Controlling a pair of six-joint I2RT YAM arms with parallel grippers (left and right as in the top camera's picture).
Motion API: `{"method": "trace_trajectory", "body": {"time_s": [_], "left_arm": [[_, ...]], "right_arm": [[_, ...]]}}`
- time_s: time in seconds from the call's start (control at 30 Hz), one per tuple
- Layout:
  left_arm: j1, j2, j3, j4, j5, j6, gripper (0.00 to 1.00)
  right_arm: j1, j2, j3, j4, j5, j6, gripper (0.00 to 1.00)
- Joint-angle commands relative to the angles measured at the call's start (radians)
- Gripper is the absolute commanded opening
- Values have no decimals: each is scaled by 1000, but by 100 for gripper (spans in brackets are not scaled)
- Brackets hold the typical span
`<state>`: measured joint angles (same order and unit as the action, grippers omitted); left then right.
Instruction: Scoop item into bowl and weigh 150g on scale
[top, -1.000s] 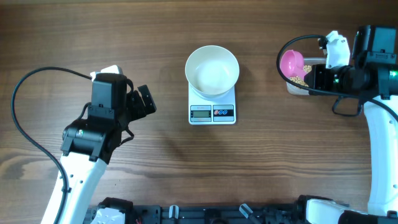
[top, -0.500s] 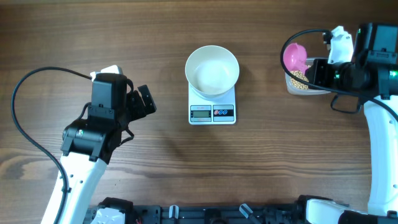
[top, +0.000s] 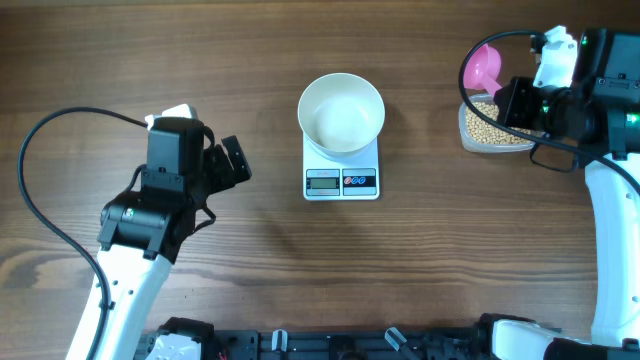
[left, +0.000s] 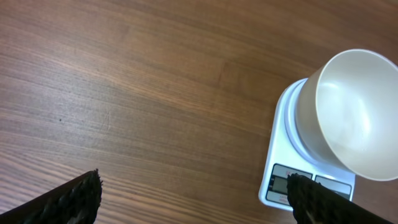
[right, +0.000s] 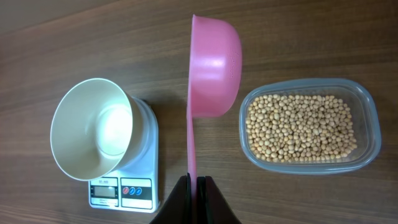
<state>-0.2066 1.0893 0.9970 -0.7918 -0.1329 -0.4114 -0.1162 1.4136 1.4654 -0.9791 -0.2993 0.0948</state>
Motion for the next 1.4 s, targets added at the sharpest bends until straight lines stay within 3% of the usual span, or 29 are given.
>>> {"method": "trace_trajectory", "body": {"time_s": [0.0,0.13,0.23,0.33,0.57,0.73,0.93,1.3,1.33,1.37], "left_arm": [[7,5,16,14,94,8,100],[7,7,16,98,316,29,100],[7,10,16,167,504,122,100],[7,10,22,222,576,128,100],[5,22,151,167,578,148,100],[-34,102,343,-18,562,245,100],[-140,283,544,-209,429,278,100],[-267,419,549,-158,431,270,100],[-276,427,548,-158,431,270,98],[-285,434,548,-158,431,270,83]], "right_arm": [[-1,-13,-3,-3,-17,44,4],[-1,-13,-3,-24,-16,43,4],[-1,-13,-3,-40,-16,43,4],[-1,-13,-3,-53,-16,37,4],[-1,-13,-3,-55,-16,35,4],[-1,-13,-3,-55,-16,35,4],[-1,-13,-3,-54,-16,36,4],[-1,-13,-3,-85,-16,36,4],[-1,-13,-3,-86,-16,36,4],[-1,-13,-3,-88,-16,37,4]]}}
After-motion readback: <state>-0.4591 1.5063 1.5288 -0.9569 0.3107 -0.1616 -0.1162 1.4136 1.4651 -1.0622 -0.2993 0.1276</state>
